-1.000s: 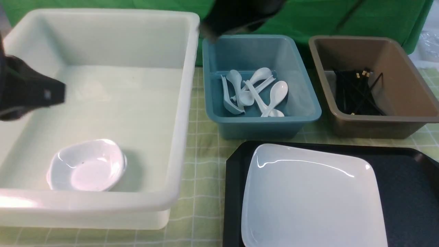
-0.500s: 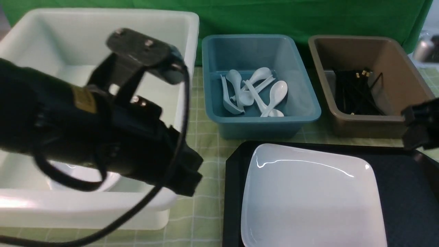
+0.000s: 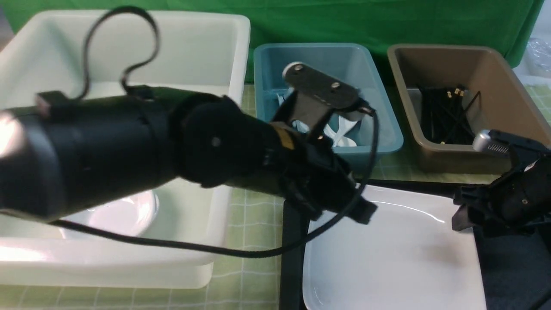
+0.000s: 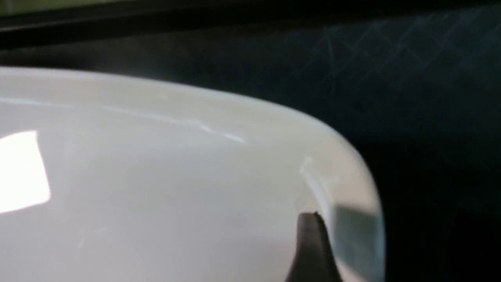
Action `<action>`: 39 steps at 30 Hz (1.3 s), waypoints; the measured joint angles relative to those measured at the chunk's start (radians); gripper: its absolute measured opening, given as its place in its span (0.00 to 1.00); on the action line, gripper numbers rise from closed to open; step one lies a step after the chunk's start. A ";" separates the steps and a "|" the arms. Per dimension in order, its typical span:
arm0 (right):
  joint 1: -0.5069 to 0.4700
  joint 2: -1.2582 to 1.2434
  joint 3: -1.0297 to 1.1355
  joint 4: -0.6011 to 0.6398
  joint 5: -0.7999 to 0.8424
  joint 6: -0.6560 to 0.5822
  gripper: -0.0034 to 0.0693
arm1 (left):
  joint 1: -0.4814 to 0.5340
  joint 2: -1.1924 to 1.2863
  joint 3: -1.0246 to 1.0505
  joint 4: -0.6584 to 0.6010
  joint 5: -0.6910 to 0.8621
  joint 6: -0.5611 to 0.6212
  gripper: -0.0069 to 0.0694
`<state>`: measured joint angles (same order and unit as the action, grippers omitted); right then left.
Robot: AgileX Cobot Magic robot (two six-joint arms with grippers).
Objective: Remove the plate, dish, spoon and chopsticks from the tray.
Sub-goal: Use the right arm to grab a plate from the dinner plate, then use the right arm to put the plate into the large storage box on the left
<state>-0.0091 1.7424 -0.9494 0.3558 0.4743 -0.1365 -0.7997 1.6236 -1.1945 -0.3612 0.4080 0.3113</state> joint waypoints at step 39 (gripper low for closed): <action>-0.006 -0.423 -0.073 0.100 0.227 -0.223 0.12 | 0.438 -0.151 -0.154 0.206 0.372 -0.128 0.09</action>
<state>-0.0148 1.3196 -1.0226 0.4555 0.7014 -0.3599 -0.3621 1.4723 -1.3483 -0.1552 0.7800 0.1830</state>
